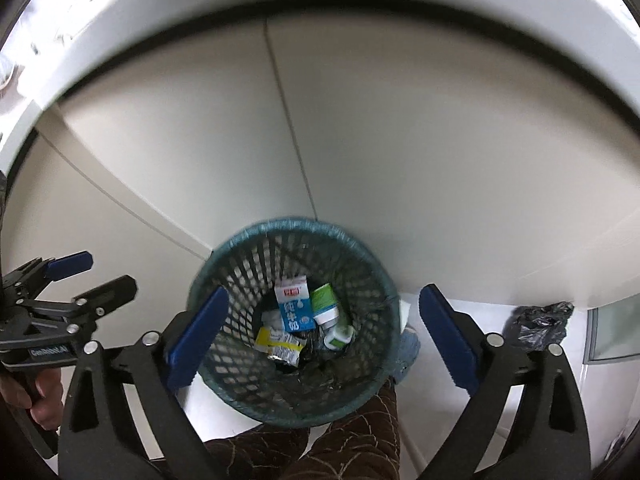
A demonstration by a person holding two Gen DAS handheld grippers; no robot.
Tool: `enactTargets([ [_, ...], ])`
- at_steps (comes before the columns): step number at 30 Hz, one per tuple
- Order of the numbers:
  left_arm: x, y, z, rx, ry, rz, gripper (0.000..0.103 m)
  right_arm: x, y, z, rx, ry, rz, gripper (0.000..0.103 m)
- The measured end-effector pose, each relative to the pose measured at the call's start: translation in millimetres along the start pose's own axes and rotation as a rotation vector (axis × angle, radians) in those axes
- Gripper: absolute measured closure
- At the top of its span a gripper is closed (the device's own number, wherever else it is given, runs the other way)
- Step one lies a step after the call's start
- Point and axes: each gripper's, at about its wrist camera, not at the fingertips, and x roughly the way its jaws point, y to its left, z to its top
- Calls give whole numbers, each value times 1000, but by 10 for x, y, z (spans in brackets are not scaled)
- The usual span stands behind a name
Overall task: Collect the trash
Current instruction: 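Raise both tools back up toward the counter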
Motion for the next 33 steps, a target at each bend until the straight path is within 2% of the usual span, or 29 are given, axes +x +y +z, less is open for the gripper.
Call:
enactTargets([
  [15,-1352,-133,632,17,-157,-9,6,-1393,-103,642,53,-220,-73,8],
  [21,-1666,-219,908,30,-213,-19,6,-1815,-162,914,68,-303,-93,8],
  [33,-2102,-530,1554,57,-288,-14,6,-2337,-331,1437,114,-396,-103,8],
])
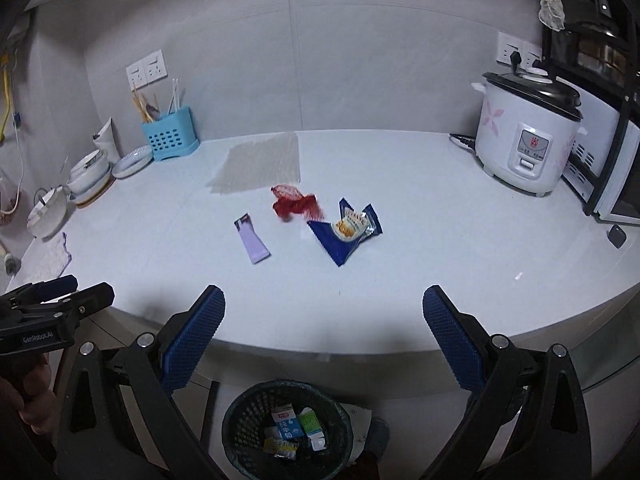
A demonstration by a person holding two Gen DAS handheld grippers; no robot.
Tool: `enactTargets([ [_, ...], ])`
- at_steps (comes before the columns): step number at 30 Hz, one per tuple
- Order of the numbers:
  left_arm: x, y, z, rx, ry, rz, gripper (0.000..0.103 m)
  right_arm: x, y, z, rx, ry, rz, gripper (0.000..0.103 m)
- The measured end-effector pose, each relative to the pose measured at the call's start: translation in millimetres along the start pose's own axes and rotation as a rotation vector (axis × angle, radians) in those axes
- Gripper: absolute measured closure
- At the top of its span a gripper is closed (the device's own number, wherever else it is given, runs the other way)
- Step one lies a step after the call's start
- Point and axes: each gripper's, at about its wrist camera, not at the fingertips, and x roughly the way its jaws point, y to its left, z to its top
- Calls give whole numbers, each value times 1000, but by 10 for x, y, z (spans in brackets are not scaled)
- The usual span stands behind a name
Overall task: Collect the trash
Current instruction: 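Raise both tools back up toward the counter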
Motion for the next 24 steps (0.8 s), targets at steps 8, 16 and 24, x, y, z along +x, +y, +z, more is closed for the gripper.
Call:
enactTargets([
  [8,65,-224,431,8,-14,4,6,115,-126,480,28,-6,-4,8],
  [16,397,-403,735,-1,26,14,6,490,-220,763,29,48,-9,8],
  [24,868,-467,927,-21,91,43,6,1021,-295,924,15,140,-11,8],
])
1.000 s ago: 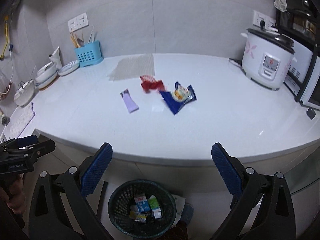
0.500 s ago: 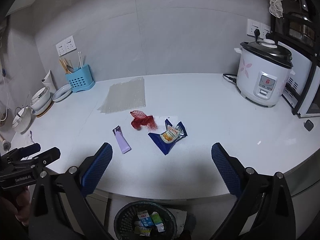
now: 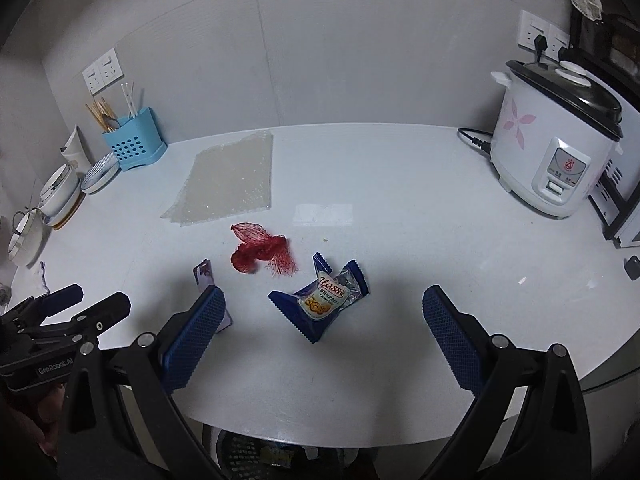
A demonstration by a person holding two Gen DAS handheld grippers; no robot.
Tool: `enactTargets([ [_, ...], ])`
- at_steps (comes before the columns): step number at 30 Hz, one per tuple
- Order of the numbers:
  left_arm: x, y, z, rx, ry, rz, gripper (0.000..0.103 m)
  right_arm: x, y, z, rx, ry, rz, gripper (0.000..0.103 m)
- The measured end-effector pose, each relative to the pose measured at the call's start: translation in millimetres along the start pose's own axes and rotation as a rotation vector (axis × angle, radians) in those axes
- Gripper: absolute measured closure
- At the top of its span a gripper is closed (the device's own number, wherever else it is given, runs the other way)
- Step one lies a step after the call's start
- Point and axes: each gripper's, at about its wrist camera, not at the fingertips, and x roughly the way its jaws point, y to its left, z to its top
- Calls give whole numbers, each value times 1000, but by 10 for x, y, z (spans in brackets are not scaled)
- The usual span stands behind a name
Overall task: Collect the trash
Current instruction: 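Raise both tools back up toward the counter, then grasp the purple tube with the left tool while the right tool grasps the blue snack bag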
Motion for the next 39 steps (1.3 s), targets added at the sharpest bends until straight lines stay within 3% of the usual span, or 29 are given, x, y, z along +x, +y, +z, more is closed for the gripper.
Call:
enactTargets([
  [24,1191,-130,302,-38,224,68,6,1330,-197,178,22,299,12,10],
  [29,1321,-149,280,-38,264,81,8,1460,-154,144,2,344,17,17],
  [33,1397,-172,267,-43,300,98,22,1559,-134,116,-10,379,23,26],
  [35,1448,-169,250,-57,341,95,35,1601,-135,101,-10,398,27,33],
  [39,1418,-246,242,-37,346,112,55,1667,-161,68,5,435,34,41],
])
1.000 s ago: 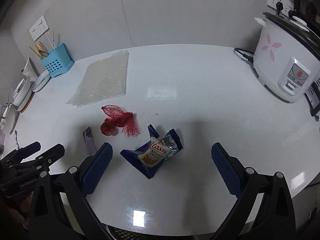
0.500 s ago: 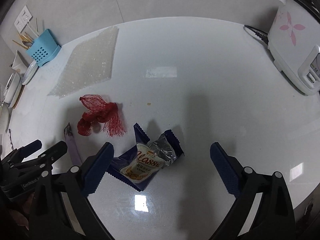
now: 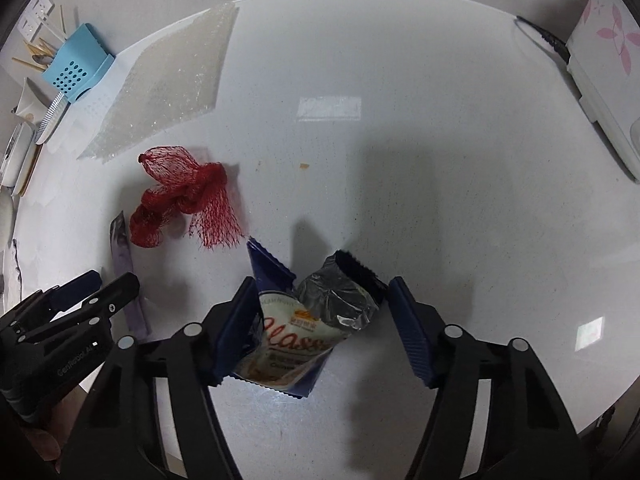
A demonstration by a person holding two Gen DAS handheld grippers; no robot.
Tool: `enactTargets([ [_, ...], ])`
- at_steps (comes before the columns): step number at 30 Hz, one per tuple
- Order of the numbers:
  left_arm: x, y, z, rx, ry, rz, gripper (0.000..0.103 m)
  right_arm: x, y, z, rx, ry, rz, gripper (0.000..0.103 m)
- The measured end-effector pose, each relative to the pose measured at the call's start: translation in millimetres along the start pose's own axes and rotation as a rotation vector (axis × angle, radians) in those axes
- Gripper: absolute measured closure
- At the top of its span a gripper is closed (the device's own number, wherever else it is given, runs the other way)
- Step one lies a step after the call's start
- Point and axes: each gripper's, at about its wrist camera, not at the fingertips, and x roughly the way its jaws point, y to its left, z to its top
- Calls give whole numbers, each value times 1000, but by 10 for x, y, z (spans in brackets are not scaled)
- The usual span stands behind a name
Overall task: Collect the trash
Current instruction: 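Grasp the purple tube with the left tool while the right tool grasps the blue snack bag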
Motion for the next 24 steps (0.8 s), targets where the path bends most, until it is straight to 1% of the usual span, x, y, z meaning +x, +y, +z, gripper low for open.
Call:
enactTargets([
  [2,-13,-14,0,-2,4,-2,74,4,13,-9,-9,-2,-13,46],
  [3,-19,-22,0,-2,7,-10,79,4,27,-11,-20,-2,-23,49],
  [5,-25,-34,-6,0,10,-23,83,2,45,-5,-34,-2,-28,57],
  [6,-30,-48,1,5,10,-24,84,-1,57,-5,-41,-2,-33,60],
  [7,-30,-54,-6,8,7,-27,85,-3,63,-4,-46,-3,-31,65],
  [8,-32,-53,-9,8,6,-29,86,-5,69,-2,-49,-2,-24,76],
  [10,-35,-45,-15,6,4,-35,86,-1,71,-5,-53,2,-9,83],
  [16,-84,-10,-70,13,-20,-35,87,-29,73,-46,-54,-26,-11,84],
  [20,-149,84,-118,9,-42,-37,87,-77,67,-40,-46,-45,-10,84],
  [24,-217,92,-122,7,-63,-38,87,-169,69,-28,-45,-80,-14,84],
])
